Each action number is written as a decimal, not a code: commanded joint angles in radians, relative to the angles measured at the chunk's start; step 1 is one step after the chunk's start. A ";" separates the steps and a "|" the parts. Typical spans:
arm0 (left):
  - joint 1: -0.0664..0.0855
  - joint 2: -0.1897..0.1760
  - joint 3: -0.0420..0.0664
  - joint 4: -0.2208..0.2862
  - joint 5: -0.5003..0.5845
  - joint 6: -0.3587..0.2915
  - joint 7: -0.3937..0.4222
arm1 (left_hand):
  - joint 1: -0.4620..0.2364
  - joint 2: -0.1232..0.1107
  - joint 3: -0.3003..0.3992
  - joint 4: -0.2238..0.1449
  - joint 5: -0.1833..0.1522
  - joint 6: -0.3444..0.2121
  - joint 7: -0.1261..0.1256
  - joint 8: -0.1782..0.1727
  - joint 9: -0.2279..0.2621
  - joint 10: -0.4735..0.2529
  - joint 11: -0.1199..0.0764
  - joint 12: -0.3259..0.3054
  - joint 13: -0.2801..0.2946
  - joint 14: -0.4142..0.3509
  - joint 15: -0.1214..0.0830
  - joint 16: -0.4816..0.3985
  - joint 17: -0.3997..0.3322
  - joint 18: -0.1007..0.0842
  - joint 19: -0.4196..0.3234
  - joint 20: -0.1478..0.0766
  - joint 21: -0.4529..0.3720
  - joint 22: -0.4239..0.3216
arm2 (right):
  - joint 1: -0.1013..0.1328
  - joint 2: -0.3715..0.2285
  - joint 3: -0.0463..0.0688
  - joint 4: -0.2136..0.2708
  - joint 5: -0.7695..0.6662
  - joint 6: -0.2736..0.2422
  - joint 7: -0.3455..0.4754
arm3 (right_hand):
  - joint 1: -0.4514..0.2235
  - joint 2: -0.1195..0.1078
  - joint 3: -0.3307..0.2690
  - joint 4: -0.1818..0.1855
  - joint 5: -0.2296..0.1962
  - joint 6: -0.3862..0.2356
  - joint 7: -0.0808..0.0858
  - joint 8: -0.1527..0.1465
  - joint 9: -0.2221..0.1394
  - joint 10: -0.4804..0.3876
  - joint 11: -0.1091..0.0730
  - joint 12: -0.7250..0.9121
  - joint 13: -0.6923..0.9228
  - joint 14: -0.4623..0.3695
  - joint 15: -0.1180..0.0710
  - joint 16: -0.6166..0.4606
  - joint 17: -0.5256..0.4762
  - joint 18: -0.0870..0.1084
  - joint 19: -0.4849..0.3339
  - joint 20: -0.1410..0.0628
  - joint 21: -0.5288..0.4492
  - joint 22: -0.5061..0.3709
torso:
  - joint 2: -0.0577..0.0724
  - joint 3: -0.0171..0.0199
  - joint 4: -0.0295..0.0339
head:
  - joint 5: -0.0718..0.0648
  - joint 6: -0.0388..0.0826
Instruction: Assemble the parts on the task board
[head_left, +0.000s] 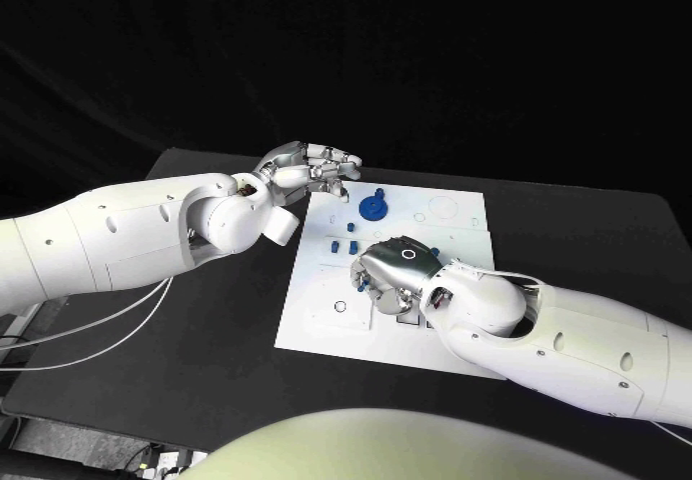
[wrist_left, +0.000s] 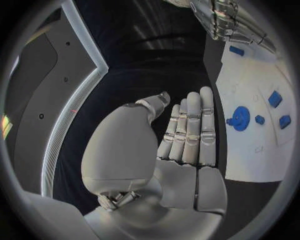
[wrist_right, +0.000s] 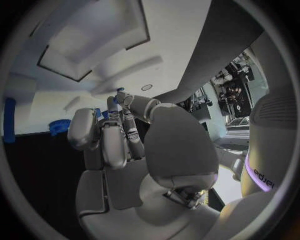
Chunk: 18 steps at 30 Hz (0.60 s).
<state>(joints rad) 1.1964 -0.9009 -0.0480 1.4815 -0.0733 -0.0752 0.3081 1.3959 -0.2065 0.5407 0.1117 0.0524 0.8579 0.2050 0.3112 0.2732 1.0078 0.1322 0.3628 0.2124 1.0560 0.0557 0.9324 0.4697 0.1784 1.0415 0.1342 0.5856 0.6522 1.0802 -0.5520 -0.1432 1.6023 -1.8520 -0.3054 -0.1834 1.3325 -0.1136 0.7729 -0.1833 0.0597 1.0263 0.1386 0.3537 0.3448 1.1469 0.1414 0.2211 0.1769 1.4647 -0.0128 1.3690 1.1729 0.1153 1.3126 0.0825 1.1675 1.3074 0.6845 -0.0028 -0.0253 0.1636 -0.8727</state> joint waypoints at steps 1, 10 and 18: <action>0.000 0.001 0.001 0.001 -0.002 0.020 0.001 | -0.002 0.004 -0.005 -0.001 0.001 -0.008 0.003 0.007 -0.002 -0.007 0.001 0.005 0.002 -0.005 0.000 -0.002 -0.001 0.004 0.001 0.008 -0.007 -0.002 | -0.004 0.003 -0.003 0.008 -0.015 0.022 0.006 | 0.013 0.025 0.004 0.000 0.003 0.005 -0.001 -0.004 0.001 0.076 -0.077 0.004 0.014 0.032 -0.005 0.005 0.001 -0.014 0.005 -0.001 0.003 0.003 | 0.000 0.0003 0.0003 | 0.001 0.000; 0.000 0.001 0.001 0.001 -0.003 0.021 -0.001 | -0.002 0.004 -0.005 -0.001 0.001 -0.008 0.003 0.008 -0.002 -0.007 0.001 0.006 0.002 -0.005 0.000 -0.002 -0.001 0.004 0.002 0.008 -0.007 -0.002 | -0.004 0.005 -0.003 0.006 -0.010 0.025 0.009 | 0.013 0.025 0.004 0.000 0.003 0.005 -0.001 -0.004 0.001 0.076 -0.077 0.004 0.014 0.032 -0.005 0.005 0.001 -0.014 0.005 -0.001 0.003 0.003 | 0.000 0.0004 -0.0011 | 0.001 0.000; 0.000 0.001 0.001 0.001 -0.003 0.022 -0.003 | -0.002 0.004 -0.005 -0.001 0.001 -0.008 0.003 0.008 -0.002 -0.007 0.001 0.006 0.002 -0.005 0.000 -0.002 -0.001 0.004 0.002 0.008 -0.007 -0.002 | -0.004 0.007 -0.003 0.001 0.015 0.031 0.018 | 0.012 0.024 0.005 -0.001 0.003 0.005 -0.001 -0.004 0.001 0.077 -0.076 0.003 0.014 0.031 -0.005 0.003 -0.004 -0.014 0.004 -0.001 0.002 0.003 | 0.001 0.0007 0.0001 | 0.000 0.000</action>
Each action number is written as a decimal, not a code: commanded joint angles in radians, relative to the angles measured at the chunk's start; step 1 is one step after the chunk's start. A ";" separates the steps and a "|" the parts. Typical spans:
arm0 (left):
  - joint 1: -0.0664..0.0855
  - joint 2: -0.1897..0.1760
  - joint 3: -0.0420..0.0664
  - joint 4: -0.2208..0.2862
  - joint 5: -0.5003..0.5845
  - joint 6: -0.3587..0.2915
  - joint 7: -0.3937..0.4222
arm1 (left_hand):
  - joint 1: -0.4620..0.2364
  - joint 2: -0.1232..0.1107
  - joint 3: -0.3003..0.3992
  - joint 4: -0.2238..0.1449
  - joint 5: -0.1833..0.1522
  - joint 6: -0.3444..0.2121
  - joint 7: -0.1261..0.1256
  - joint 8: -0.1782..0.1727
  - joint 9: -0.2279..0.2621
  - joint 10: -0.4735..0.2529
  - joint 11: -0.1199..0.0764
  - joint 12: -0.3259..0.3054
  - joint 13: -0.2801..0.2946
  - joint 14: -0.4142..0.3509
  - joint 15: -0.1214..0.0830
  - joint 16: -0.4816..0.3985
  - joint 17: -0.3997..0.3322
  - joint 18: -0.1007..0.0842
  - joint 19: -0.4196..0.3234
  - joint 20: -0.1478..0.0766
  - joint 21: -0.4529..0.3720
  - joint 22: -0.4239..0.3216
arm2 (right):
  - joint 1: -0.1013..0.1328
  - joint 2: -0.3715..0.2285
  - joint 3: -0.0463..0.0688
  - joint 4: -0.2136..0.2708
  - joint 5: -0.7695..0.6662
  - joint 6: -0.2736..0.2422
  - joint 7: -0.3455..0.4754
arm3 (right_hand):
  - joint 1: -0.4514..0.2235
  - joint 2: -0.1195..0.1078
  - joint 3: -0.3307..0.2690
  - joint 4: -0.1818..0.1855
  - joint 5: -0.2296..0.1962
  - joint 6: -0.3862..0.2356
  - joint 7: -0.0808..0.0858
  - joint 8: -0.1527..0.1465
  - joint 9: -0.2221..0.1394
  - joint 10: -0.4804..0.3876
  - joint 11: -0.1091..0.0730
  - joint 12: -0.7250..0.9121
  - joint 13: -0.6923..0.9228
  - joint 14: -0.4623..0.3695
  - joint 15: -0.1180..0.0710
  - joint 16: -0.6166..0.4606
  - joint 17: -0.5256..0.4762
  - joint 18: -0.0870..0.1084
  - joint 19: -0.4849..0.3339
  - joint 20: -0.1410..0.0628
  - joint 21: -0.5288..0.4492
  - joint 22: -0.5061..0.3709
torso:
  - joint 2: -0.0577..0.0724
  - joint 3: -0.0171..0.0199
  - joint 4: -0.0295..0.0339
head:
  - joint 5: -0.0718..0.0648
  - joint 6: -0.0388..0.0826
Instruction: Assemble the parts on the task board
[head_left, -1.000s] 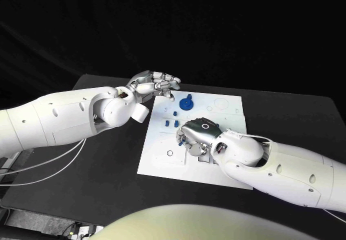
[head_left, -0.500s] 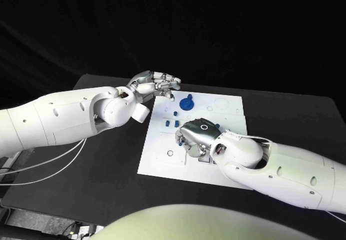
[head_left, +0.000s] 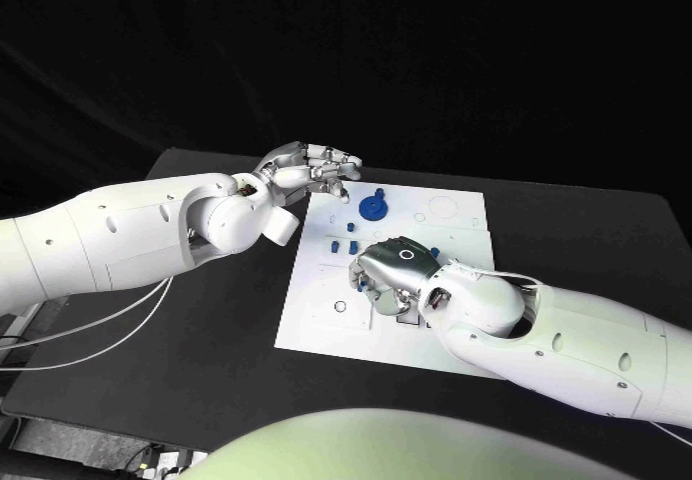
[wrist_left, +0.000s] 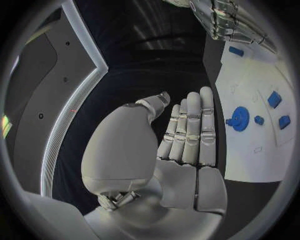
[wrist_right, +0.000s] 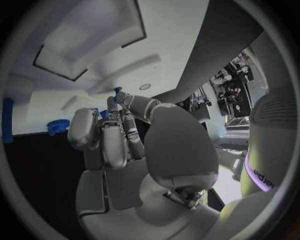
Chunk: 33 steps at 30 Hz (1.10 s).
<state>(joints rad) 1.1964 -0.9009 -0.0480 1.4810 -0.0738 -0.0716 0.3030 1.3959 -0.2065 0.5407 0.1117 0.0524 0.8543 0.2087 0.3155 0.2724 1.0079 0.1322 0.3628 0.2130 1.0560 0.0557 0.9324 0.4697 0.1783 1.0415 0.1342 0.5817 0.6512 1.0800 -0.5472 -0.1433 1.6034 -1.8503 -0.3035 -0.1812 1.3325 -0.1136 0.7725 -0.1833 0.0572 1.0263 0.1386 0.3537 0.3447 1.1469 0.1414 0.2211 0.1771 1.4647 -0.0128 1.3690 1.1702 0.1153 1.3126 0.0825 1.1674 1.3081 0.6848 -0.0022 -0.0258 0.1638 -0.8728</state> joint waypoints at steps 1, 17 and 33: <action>0.000 0.001 0.001 0.002 -0.003 0.019 0.001 | -0.002 0.004 -0.005 -0.001 0.001 -0.004 -0.001 0.003 -0.001 -0.008 0.001 0.006 0.001 -0.005 0.000 -0.002 -0.001 0.004 0.002 0.008 -0.003 -0.001 | -0.004 0.003 -0.003 -0.001 0.016 0.028 0.017 | 0.012 0.024 0.005 -0.001 0.005 0.005 -0.001 -0.004 0.001 0.077 -0.076 0.003 0.014 0.031 -0.005 0.003 -0.001 -0.014 0.004 -0.001 0.002 0.002 | 0.001 0.0001 0.0006 | 0.000 0.000; 0.000 0.000 0.001 0.002 -0.003 0.021 -0.002 | -0.003 0.004 -0.006 -0.001 0.001 -0.005 0.000 0.004 -0.001 -0.008 0.001 0.007 0.001 -0.006 0.000 -0.002 -0.001 0.004 0.002 0.008 -0.004 -0.001 | -0.003 -0.002 -0.003 -0.016 0.066 -0.028 0.049 | -0.041 -0.017 -0.044 0.006 0.028 -0.144 0.057 -0.112 -0.030 -0.097 -0.013 -0.111 -0.042 0.011 0.048 -0.022 -0.058 0.002 -0.049 0.047 -0.076 -0.037 | -0.001 -0.0002 -0.0002 | 0.002 0.000; 0.000 -0.004 0.001 0.000 -0.004 0.023 -0.006 | -0.003 0.004 -0.006 -0.001 0.001 -0.005 0.000 0.004 -0.001 -0.008 0.001 0.007 0.001 -0.006 0.000 -0.002 -0.001 0.004 0.002 0.008 -0.004 -0.001 | 0.006 -0.093 0.005 0.040 0.118 -0.149 0.082 | -0.049 -0.016 -0.068 0.018 0.038 -0.136 0.055 -0.117 -0.028 -0.081 -0.017 -0.086 -0.053 0.007 0.047 -0.025 -0.070 0.005 -0.052 0.052 -0.094 -0.048 | -0.001 -0.0002 -0.0011 | -0.002 0.000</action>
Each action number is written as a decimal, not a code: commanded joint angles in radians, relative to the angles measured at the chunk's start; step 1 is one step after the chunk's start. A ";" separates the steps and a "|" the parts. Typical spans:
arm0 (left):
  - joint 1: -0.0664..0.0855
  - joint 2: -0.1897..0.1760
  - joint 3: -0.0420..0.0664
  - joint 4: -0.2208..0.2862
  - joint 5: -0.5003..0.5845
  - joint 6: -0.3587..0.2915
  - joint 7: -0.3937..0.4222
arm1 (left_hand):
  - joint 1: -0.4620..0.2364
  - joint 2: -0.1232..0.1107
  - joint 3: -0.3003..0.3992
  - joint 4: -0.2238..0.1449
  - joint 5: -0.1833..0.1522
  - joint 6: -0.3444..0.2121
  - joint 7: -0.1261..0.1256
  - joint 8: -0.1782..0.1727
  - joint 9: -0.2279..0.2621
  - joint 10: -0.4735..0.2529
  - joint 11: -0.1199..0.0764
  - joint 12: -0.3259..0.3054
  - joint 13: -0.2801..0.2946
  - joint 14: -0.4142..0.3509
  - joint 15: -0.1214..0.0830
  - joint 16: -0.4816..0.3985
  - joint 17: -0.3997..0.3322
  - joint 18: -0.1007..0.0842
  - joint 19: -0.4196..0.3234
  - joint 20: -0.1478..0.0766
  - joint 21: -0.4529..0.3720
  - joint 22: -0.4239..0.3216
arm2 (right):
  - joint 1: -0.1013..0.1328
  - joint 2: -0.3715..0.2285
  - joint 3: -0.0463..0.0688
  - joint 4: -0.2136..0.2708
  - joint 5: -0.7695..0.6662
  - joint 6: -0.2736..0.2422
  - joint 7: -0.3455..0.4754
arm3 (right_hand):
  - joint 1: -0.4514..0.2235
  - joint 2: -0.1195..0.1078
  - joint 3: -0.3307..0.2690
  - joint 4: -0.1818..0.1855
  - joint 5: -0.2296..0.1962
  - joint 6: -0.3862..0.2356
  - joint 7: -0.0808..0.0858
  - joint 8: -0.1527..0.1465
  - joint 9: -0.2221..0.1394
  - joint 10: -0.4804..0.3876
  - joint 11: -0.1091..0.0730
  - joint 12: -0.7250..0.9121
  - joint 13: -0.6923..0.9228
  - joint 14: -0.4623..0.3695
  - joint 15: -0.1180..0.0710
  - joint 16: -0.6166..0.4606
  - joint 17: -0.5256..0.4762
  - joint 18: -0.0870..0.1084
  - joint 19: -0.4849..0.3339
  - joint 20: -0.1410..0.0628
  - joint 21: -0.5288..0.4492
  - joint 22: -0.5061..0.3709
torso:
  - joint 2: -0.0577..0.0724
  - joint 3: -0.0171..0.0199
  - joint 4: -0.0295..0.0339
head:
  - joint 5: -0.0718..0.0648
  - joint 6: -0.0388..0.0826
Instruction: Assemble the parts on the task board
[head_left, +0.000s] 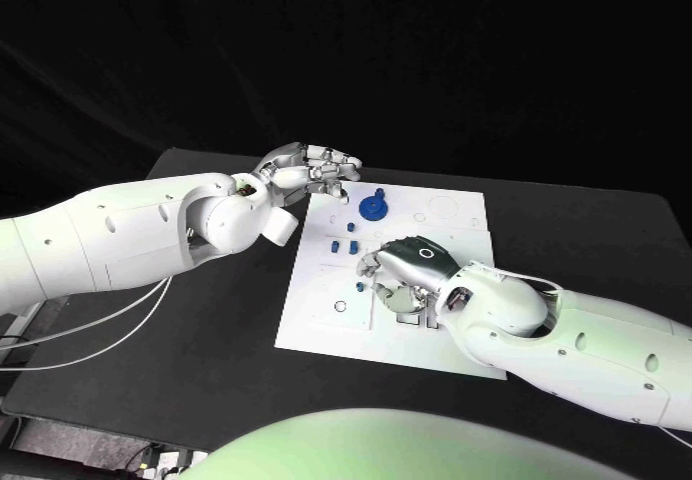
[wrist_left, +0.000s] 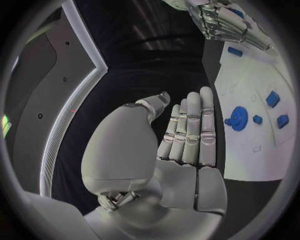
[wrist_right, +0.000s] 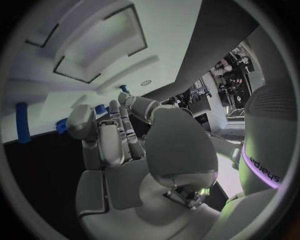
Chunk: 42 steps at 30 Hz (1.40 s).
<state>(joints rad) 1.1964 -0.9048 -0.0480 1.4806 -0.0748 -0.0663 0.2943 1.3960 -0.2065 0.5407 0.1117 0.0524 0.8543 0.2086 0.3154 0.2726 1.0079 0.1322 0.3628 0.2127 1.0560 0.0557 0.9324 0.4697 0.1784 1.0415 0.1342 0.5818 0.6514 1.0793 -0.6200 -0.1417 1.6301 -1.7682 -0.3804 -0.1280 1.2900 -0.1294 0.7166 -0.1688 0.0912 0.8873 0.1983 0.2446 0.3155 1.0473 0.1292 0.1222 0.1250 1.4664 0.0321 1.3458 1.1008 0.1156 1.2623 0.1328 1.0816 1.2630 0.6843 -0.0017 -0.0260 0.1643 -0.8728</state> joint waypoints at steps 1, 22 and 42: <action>0.000 -0.001 0.001 0.000 -0.003 0.018 0.002 | -0.003 0.004 -0.006 -0.001 0.001 -0.005 0.000 0.004 -0.001 -0.008 0.001 0.007 0.001 -0.006 0.000 -0.002 -0.001 0.004 0.002 0.008 -0.004 -0.002 | 0.011 -0.031 0.005 0.018 0.049 -0.079 0.032 | -0.013 -0.002 -0.018 0.009 0.004 0.002 -0.005 -0.009 0.002 0.025 -0.006 0.018 -0.002 0.005 0.002 -0.002 -0.002 0.005 -0.002 0.001 -0.011 -0.004 | -0.001 -0.0009 -0.0007 | -0.004 0.000; -0.001 0.003 0.001 -0.012 -0.005 0.022 0.003 | -0.002 0.006 -0.007 -0.002 0.001 -0.007 -0.001 0.008 -0.002 -0.011 0.001 0.011 0.002 -0.006 0.000 -0.002 -0.002 0.004 0.003 0.009 -0.007 -0.004 | 0.152 -0.211 0.020 -0.036 0.179 0.130 0.078 | -0.117 -0.089 -0.260 0.155 0.046 -0.045 0.012 -0.063 -0.003 0.015 0.005 0.042 -0.026 -0.003 0.014 -0.003 -0.026 0.007 0.008 0.013 -0.082 -0.050 | -0.003 0.0003 -0.0020 | -0.046 0.037; -0.001 0.004 0.001 -0.018 -0.006 0.025 0.002 | -0.002 0.007 -0.006 -0.003 0.001 -0.008 -0.001 0.009 -0.002 -0.012 0.001 0.012 0.002 -0.006 0.000 -0.002 -0.002 0.004 0.003 0.009 -0.007 -0.004 | 0.114 -0.145 0.015 -0.104 0.170 0.173 0.111 | -0.019 -0.026 -0.234 0.158 0.010 0.015 -0.009 -0.048 0.007 0.063 -0.016 0.067 -0.029 0.001 -0.002 0.003 -0.023 0.004 0.030 0.001 -0.074 -0.041 | -0.001 -0.0014 -0.0005 | -0.045 0.038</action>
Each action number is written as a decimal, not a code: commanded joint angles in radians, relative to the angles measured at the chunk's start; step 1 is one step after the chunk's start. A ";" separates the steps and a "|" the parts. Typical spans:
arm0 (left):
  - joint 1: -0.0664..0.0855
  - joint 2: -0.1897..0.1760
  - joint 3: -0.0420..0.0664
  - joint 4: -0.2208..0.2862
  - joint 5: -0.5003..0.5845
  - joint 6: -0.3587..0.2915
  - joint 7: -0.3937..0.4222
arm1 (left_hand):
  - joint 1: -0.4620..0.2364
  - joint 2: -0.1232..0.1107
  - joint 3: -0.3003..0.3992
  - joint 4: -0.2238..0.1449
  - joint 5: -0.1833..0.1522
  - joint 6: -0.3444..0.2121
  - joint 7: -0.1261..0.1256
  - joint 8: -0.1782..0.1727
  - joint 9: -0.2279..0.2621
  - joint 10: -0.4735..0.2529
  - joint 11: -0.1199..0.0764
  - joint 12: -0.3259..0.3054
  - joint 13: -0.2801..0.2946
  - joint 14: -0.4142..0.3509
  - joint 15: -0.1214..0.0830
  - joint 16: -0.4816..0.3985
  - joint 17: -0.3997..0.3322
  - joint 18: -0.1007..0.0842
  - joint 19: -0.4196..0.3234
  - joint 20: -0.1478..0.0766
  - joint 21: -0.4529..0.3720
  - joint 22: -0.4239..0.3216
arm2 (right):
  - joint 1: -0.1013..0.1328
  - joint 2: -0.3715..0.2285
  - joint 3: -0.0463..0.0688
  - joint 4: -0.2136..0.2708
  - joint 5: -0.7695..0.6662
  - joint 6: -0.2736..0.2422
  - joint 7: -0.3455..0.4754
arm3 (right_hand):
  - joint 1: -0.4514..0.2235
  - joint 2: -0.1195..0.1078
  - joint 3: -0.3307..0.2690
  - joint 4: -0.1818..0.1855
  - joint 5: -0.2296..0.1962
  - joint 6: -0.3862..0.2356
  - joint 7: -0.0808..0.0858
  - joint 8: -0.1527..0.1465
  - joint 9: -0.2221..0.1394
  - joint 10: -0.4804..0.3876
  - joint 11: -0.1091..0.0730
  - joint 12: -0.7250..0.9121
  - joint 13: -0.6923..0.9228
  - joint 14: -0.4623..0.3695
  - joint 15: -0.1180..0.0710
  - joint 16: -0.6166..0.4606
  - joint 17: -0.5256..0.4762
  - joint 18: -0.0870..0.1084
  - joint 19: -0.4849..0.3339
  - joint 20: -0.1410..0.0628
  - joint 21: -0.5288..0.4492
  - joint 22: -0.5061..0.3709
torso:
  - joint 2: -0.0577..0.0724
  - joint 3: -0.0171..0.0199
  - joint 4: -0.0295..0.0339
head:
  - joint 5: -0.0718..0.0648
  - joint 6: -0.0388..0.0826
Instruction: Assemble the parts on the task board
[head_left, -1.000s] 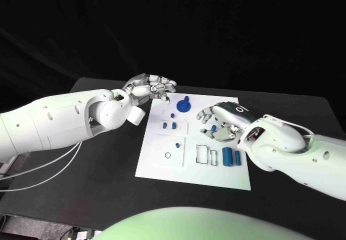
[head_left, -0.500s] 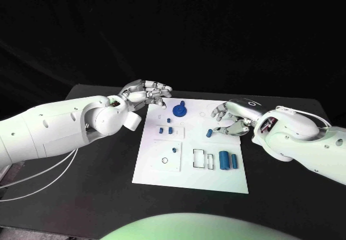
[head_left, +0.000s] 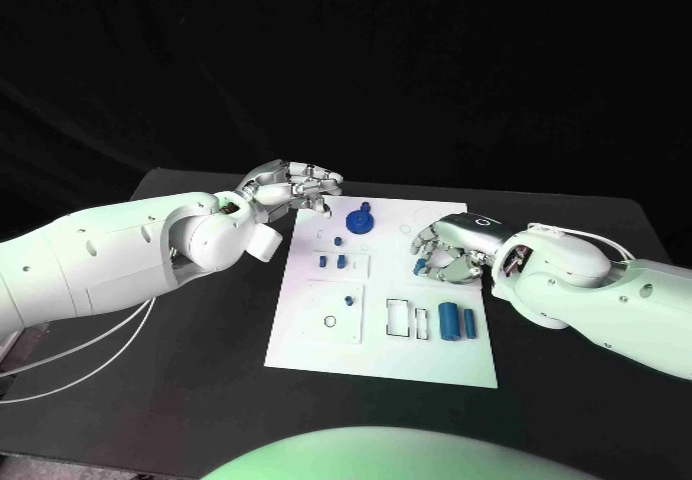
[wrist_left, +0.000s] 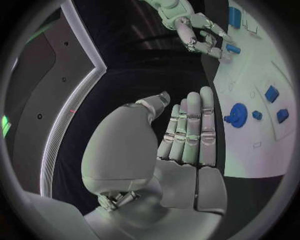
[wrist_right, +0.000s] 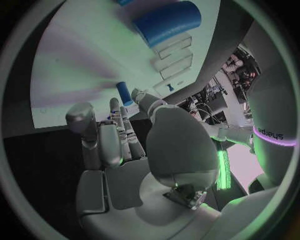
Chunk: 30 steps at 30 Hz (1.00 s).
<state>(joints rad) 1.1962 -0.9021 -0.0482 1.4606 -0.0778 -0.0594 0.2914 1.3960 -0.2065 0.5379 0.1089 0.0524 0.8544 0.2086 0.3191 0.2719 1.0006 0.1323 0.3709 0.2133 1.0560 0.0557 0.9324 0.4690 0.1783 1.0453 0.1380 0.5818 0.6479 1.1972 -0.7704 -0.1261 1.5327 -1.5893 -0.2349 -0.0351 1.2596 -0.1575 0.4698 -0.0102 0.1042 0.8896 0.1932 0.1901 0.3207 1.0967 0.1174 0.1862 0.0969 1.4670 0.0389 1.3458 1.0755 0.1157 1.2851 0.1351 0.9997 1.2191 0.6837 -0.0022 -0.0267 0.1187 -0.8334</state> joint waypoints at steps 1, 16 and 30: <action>-0.001 0.001 0.001 0.003 -0.003 0.018 0.005 | -0.002 0.007 -0.004 0.000 0.001 -0.008 -0.001 0.005 -0.001 -0.004 0.001 0.004 0.001 -0.006 0.000 -0.002 -0.001 0.004 -0.001 0.005 -0.007 -0.001 | -0.007 0.009 -0.001 -0.009 -0.008 0.028 0.019 | 0.019 0.008 0.027 -0.001 -0.008 0.025 -0.009 0.010 0.003 0.025 -0.008 0.003 -0.002 0.001 -0.013 0.005 0.004 0.003 0.011 -0.005 0.012 0.006 | 0.000 -0.0011 -0.0001 | 0.001 -0.001; -0.001 -0.001 0.001 0.004 -0.003 0.017 0.004 | -0.003 0.007 -0.004 0.000 0.001 -0.010 0.000 0.006 -0.002 -0.006 0.001 0.006 0.001 -0.007 0.000 -0.002 -0.001 0.004 0.000 0.005 -0.008 -0.002 | -0.021 0.027 -0.002 -0.020 -0.015 -0.010 0.011 | 0.049 0.064 0.141 0.000 -0.053 0.110 -0.040 0.041 0.021 0.113 -0.039 -0.017 -0.005 0.013 -0.039 0.022 0.032 -0.005 0.036 -0.030 0.046 0.037 | -0.001 -0.0007 -0.0010 | 0.003 -0.007; -0.001 -0.002 0.001 0.004 -0.004 0.019 0.001 | -0.003 0.007 -0.004 0.000 0.001 -0.010 0.000 0.006 -0.002 -0.006 0.001 0.006 0.001 -0.007 0.000 -0.002 -0.001 0.004 0.000 0.005 -0.008 -0.002 | -0.028 0.027 -0.002 -0.021 -0.079 -0.040 -0.054 | 0.063 0.087 0.182 -0.025 -0.053 0.132 -0.046 0.065 0.043 0.128 -0.043 -0.033 -0.004 0.014 -0.044 0.024 0.033 -0.006 0.038 -0.036 0.050 0.045 | -0.001 -0.0001 -0.0013 | 0.002 -0.012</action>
<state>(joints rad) 1.1961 -0.9047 -0.0482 1.4619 -0.0792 -0.0578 0.2894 1.3960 -0.2065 0.5379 0.1089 0.0524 0.8544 0.2086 0.3191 0.2711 1.0007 0.1323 0.3709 0.2130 1.0560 0.0557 0.9324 0.4692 0.1783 1.0453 0.1379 0.5772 0.6470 1.1728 -0.7433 -0.1260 1.5124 -1.6231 -0.2681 -0.0571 1.3134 -0.0894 0.6475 -0.0359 0.0477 1.0117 0.1520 0.2480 0.3557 1.1907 0.1021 0.1601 0.0942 1.4666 0.0032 1.3651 1.1094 0.1157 1.3198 0.1003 1.0426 1.2636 0.6828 -0.0022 -0.0279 0.1212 -0.8442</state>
